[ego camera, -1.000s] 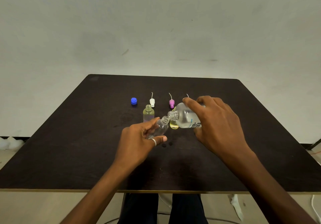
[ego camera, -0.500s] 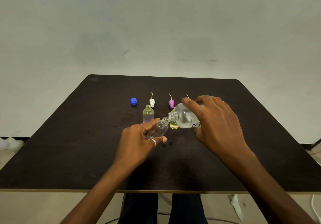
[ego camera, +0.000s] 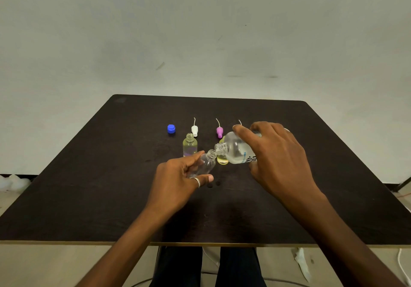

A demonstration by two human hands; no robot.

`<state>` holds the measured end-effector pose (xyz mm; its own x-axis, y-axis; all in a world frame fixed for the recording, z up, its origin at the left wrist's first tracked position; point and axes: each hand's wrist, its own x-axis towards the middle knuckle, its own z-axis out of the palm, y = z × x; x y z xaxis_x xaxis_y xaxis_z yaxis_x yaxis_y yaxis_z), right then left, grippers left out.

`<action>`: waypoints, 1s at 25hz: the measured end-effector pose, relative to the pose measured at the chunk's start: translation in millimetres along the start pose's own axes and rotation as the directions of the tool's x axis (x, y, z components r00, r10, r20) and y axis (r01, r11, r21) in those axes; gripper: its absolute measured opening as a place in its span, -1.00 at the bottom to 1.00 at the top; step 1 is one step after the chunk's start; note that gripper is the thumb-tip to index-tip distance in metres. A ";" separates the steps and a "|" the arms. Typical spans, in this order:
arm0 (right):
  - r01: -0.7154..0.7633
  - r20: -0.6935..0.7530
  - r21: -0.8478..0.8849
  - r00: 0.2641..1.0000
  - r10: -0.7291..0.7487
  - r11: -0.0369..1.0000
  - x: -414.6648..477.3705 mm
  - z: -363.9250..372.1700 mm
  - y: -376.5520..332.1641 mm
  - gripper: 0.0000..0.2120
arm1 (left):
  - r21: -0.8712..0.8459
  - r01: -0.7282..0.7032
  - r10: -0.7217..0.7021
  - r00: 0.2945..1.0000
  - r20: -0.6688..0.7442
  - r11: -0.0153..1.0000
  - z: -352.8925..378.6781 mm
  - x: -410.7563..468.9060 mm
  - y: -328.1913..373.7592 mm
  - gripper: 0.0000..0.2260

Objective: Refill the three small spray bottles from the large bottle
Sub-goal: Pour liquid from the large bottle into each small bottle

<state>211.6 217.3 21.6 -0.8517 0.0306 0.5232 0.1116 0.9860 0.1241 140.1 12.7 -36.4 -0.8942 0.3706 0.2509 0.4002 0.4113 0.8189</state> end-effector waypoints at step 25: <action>-0.003 0.028 -0.003 1.000 0.003 1.000 0.1 1.4 0.5 -0.23 | 0.018 -0.008 0.008 1.000 0.006 1.000 0.3 0.1 -2.1 -0.38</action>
<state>210.8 218.0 20.5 -0.8655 0.0383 0.4994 0.1159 0.9853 0.1252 139.2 12.2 -38.3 -0.8896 0.3793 0.2543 0.4111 0.4228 0.8076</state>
